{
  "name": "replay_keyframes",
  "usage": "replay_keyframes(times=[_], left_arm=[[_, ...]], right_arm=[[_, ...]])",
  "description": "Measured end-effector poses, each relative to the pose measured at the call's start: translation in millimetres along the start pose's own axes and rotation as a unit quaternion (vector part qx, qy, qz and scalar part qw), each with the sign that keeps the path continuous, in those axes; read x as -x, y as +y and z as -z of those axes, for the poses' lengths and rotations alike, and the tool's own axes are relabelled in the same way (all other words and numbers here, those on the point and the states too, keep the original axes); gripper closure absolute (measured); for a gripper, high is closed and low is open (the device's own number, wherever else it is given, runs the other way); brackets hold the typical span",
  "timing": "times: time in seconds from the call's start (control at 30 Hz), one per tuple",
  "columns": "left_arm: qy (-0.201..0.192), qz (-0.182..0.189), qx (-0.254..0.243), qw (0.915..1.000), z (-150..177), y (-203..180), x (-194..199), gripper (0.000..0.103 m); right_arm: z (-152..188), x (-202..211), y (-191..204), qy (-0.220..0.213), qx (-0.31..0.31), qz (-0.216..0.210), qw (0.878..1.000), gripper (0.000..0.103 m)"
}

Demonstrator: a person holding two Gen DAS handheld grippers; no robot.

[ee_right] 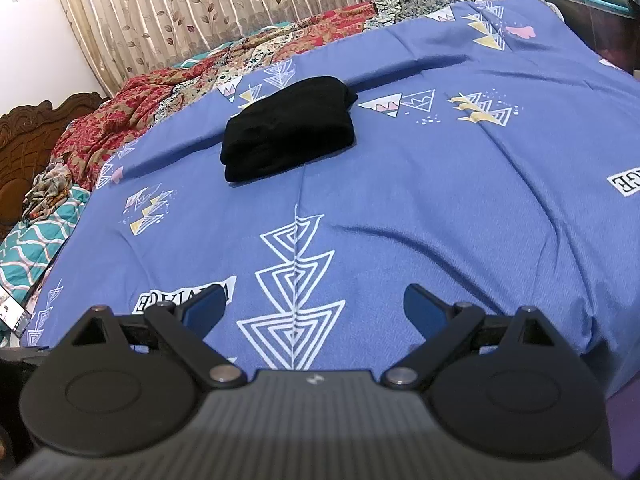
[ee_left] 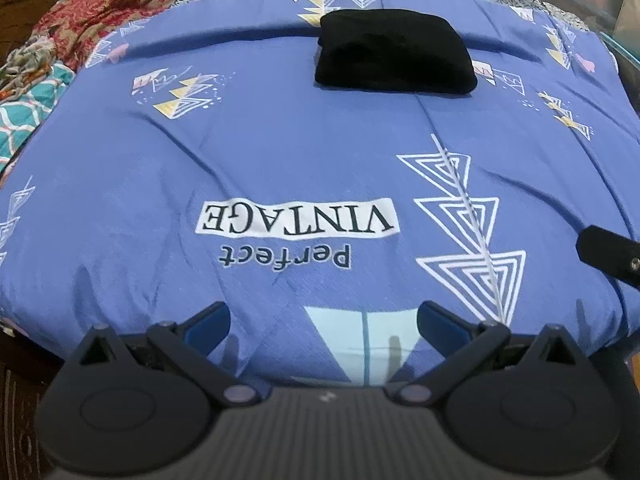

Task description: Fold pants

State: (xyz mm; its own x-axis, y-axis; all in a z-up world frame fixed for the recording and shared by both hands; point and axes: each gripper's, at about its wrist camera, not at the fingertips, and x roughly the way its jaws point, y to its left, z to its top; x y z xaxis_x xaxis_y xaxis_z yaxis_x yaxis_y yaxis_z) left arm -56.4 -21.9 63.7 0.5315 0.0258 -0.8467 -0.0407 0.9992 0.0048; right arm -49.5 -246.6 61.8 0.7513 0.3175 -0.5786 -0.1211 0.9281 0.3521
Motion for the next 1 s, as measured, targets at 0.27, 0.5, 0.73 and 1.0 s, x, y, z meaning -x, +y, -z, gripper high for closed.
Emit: replay_keyframes(times=[0.27,0.5,0.73,1.0], left_arm=[[0.001,0.01,-0.007,0.9999,1.8,-4.3,0.0,0.0],[0.004,0.014,-0.007,0.9999,3.9,-6.2,-1.2,0.0],[0.005,0.015,-0.007,0.9999,4.5,-6.8,-2.0,0.0],[0.005,0.014,-0.007,0.9999,4.9,-6.7,-2.3,0.0]], right_arm=[[0.2,0.1,-1.2,0.0,-0.002,0.0,1.0,0.006],[0.0,-0.8,-2.8,0.002,-0.004,-0.001,1.0,0.006],[1.0,-2.4,-3.2,0.006,-0.006,0.001,1.0,0.006],[0.9,-2.7,-3.7,0.008,-0.009,0.001,1.0,0.006]])
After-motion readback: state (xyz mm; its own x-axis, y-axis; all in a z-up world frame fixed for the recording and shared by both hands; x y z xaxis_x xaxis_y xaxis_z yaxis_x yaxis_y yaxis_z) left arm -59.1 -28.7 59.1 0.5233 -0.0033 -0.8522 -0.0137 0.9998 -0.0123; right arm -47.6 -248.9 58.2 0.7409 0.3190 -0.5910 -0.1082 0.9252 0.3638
